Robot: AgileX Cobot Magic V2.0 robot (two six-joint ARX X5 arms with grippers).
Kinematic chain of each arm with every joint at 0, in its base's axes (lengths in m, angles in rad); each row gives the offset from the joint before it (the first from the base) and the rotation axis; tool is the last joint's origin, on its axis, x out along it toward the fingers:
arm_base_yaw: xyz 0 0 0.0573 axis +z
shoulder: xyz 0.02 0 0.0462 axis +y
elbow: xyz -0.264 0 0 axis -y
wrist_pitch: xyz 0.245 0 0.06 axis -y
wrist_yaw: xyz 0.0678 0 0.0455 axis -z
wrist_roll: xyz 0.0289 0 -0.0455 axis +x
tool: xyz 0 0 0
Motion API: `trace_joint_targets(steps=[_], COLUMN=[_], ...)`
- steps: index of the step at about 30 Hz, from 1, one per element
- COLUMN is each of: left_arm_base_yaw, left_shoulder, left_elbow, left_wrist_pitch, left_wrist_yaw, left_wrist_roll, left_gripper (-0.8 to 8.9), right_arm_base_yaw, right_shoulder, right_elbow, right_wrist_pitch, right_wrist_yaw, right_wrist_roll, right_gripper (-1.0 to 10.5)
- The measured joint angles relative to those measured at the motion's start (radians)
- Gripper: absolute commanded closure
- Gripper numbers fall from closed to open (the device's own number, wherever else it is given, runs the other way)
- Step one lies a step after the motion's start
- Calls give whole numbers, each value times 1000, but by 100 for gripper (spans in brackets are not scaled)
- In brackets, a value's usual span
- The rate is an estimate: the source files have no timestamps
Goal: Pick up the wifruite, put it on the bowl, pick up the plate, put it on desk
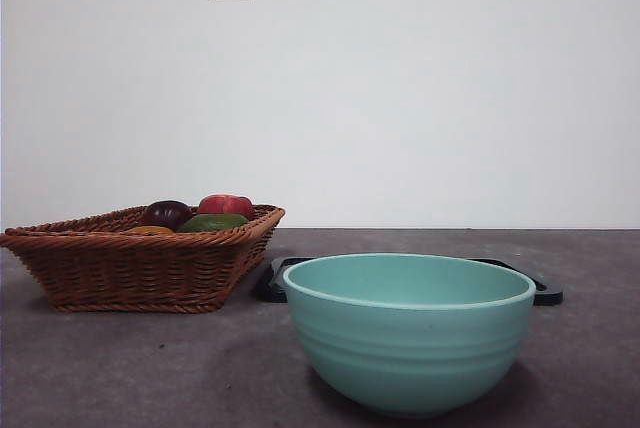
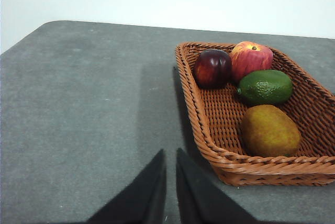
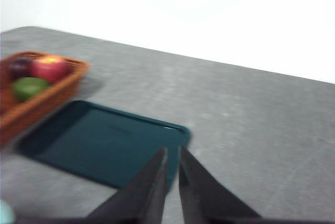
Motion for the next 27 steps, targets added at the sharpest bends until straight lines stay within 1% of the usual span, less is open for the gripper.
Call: trace_joint_targets(steps=[2, 4, 8, 11, 19, 22, 27], left_arm_base_yaw=[0, 0, 0, 0, 0, 0, 0], left_shoulder=[0, 0, 0, 0, 0, 0, 0], left_elbow=[0, 0, 0, 0, 0, 0, 0], left_wrist_pitch=[0, 0, 0, 0, 0, 0, 0], left_wrist_yaw=[0, 0, 0, 0, 0, 0, 0], left_wrist_roll=[0, 0, 0, 0, 0, 0, 0], left_gripper=[785, 785, 785, 785, 785, 785, 785], right_arm_base_yaw=[-26, -46, -81, -115, -185, -189, -189], right_shoulder=[-34, -73, -129, -150, -151, -150, -153], right_elbow=[-80, -140, -219, -260, -302, -324, -324], right_wrist_pitch=[76, 112, 127, 132, 143, 135, 136], right_wrist_yaw=[5, 35, 113, 149, 154, 153, 153], right_wrist_roll=[-3, -4, 5, 21, 87, 121, 137], right_gripper=[913, 913, 913, 913, 913, 913, 913])
